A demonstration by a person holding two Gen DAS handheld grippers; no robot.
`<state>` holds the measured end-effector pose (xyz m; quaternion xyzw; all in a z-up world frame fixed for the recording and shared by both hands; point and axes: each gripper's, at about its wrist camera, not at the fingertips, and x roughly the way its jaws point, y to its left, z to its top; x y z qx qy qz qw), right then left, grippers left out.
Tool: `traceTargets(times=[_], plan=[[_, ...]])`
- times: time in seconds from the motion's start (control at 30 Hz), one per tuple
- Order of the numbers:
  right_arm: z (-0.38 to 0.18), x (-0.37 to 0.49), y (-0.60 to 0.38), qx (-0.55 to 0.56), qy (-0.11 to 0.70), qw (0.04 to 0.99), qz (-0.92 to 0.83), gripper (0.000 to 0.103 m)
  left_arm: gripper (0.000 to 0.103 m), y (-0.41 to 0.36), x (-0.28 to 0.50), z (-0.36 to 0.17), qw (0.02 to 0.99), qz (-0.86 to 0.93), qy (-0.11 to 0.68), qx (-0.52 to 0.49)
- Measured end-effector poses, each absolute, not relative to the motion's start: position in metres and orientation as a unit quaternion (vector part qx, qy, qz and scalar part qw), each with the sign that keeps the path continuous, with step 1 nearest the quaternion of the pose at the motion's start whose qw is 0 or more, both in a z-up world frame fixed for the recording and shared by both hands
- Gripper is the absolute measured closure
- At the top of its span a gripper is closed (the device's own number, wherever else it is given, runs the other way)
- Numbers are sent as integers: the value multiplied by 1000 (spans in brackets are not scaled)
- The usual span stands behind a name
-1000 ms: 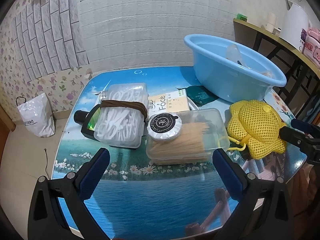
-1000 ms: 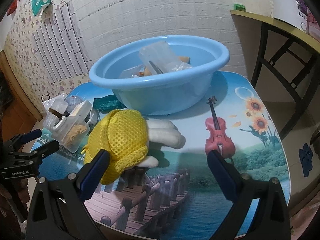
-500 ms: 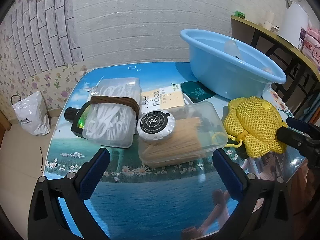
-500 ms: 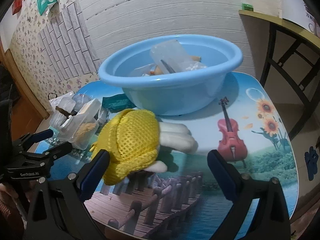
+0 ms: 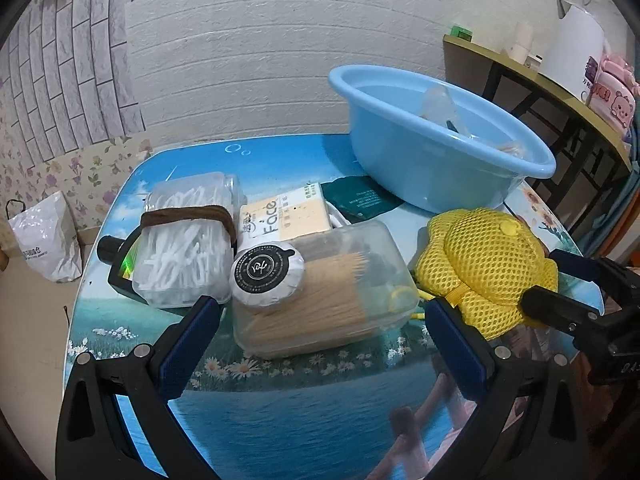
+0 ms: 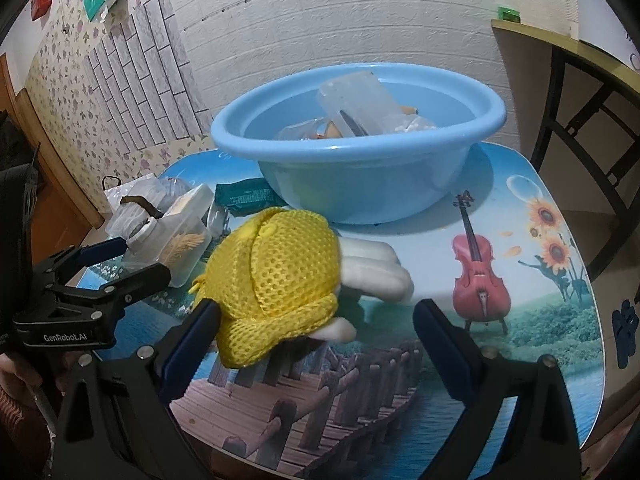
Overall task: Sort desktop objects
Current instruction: 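Move the right tool to the yellow mesh plush while the left approaches the soap box, then close the right tool on the yellow mesh plush while the left grips the round soap disc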
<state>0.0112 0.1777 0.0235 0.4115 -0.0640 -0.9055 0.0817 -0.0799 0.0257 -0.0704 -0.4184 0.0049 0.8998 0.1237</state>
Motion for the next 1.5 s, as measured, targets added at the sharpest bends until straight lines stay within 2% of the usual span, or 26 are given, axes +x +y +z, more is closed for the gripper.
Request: traceTargets(times=[0.53,1.0,1.03,1.13,1.27,1.5], plan=[[22,8,166,412,-58,96,-904,5,0,16,-74,-75,119,900,-5,-420],[25,-5,155,396,-53,108,-910,5,1,-24,-77,-54,98,912,-69,-391],[25,-5,155,397,-52,107,-910,5,3,-24,-78,-54,98,913,-70,-391],[22,-6,155,401,-50,104,-909,5,21,-23,-81,-55,107,912,-56,-391],[19,-7,154,403,-50,104,-908,5,39,-12,-83,-52,118,915,-39,-383],[18,-7,156,405,-51,103,-907,5,39,3,-86,-59,136,911,-29,-388]])
